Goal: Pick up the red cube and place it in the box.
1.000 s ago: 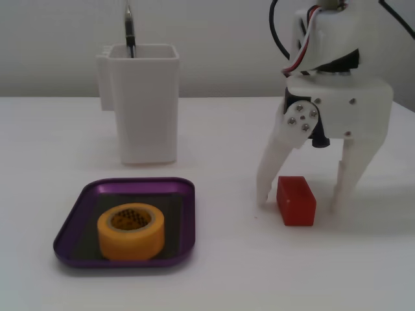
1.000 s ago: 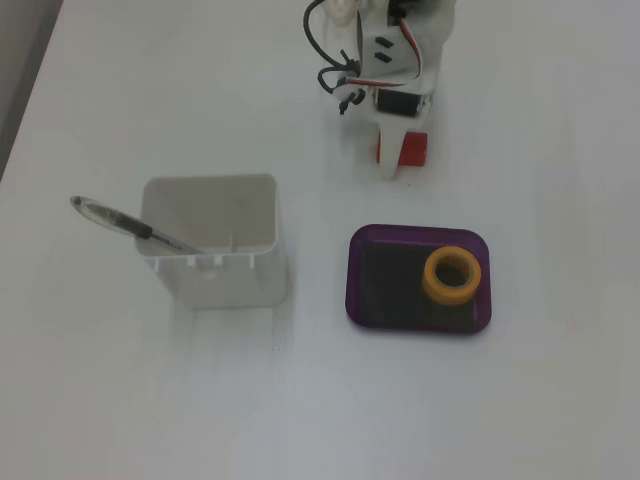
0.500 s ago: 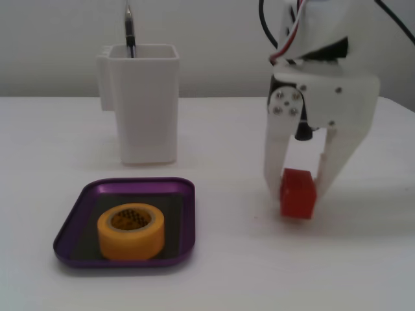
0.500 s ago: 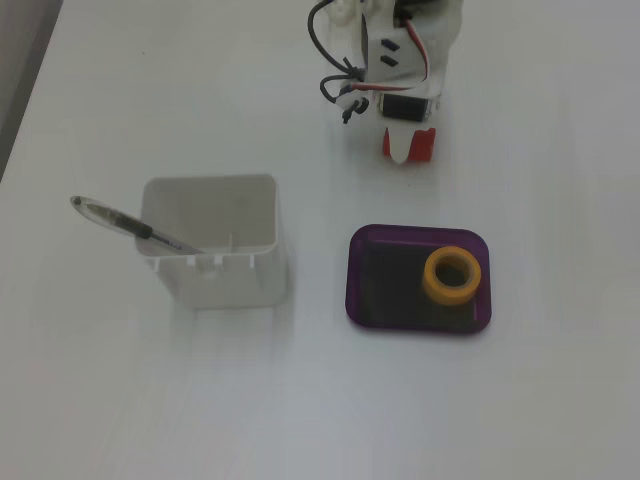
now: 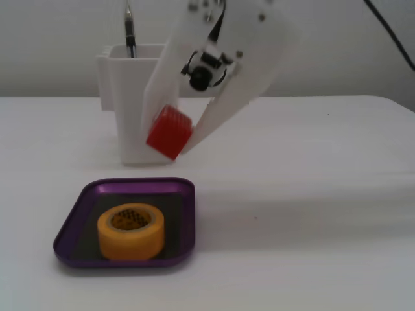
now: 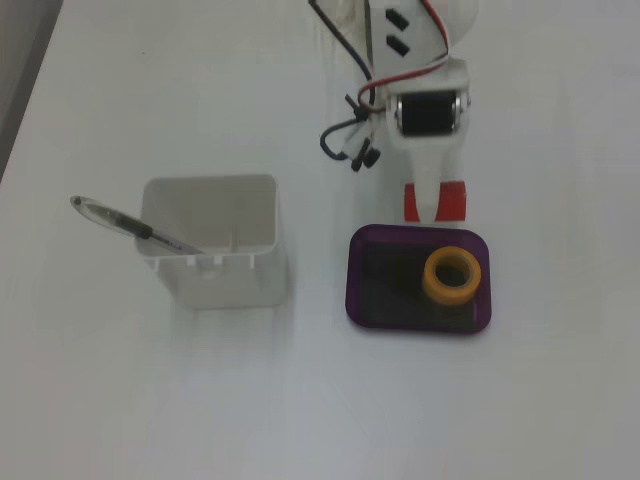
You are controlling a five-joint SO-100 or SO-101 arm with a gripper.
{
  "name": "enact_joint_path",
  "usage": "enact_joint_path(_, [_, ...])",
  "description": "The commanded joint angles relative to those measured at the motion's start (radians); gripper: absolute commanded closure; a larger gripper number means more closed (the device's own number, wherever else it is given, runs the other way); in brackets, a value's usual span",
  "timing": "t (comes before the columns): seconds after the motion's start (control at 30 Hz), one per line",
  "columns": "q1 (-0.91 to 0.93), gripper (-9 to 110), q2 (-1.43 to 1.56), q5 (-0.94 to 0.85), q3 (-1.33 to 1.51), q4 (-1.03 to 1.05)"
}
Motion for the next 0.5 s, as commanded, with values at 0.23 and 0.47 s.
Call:
enact_joint_path(0.23, [0.074,102,-0.232,-0.008,-0.048,-0.202])
enact_joint_path(0.47, [0.121,102,-0.233,-0.006,-0.048,-0.193])
